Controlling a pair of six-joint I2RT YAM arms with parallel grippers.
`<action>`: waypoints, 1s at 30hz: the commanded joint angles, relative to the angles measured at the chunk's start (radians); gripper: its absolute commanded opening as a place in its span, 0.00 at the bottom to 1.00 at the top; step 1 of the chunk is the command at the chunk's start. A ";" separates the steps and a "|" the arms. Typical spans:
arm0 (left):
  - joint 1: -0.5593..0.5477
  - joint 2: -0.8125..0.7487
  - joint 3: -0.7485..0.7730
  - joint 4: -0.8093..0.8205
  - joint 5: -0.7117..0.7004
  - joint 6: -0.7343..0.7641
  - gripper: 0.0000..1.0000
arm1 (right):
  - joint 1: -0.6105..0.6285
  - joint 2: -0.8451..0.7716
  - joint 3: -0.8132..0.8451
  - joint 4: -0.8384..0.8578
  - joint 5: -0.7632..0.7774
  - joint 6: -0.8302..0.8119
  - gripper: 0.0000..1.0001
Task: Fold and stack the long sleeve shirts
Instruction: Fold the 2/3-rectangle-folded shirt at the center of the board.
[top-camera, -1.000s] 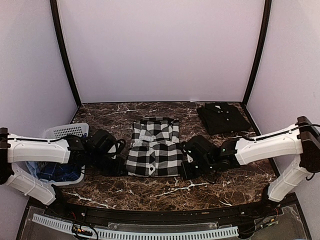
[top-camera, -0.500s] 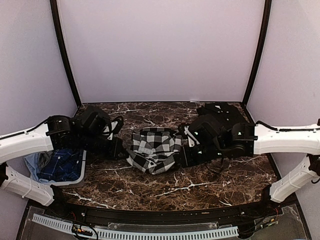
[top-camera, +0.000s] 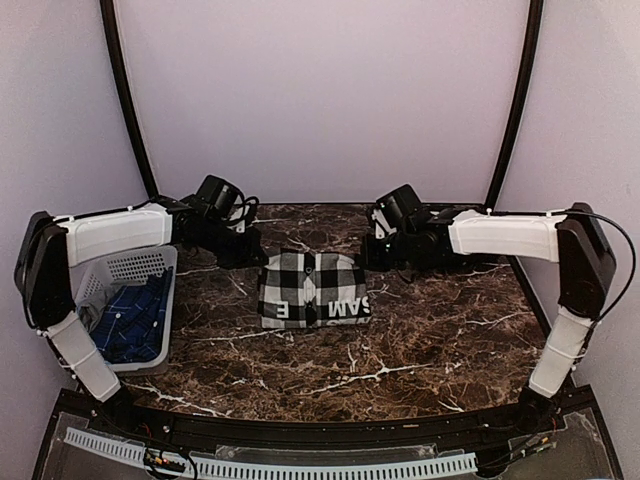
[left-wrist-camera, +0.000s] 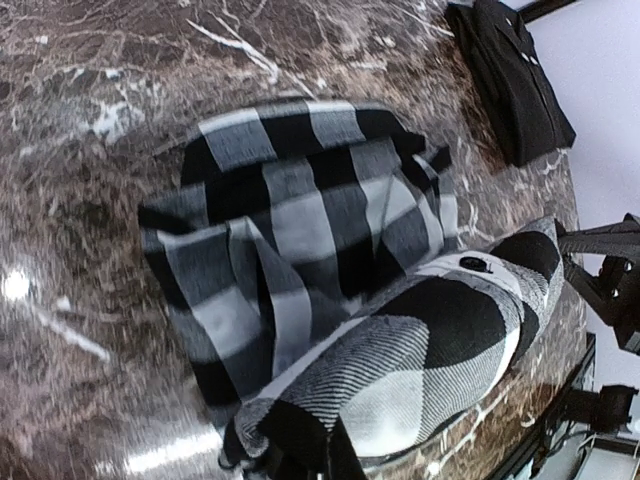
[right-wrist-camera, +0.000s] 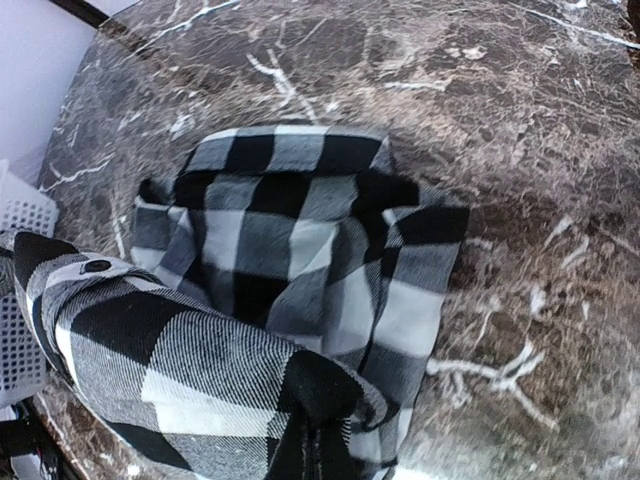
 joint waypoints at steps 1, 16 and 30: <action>0.073 0.168 0.100 0.171 0.057 0.042 0.00 | -0.076 0.142 0.117 0.121 -0.044 -0.048 0.00; 0.109 0.607 0.374 0.211 0.034 0.025 0.00 | -0.172 0.561 0.351 0.096 -0.129 -0.030 0.00; -0.007 0.128 -0.235 0.325 0.036 -0.090 0.00 | 0.000 0.085 -0.276 0.228 -0.043 0.066 0.00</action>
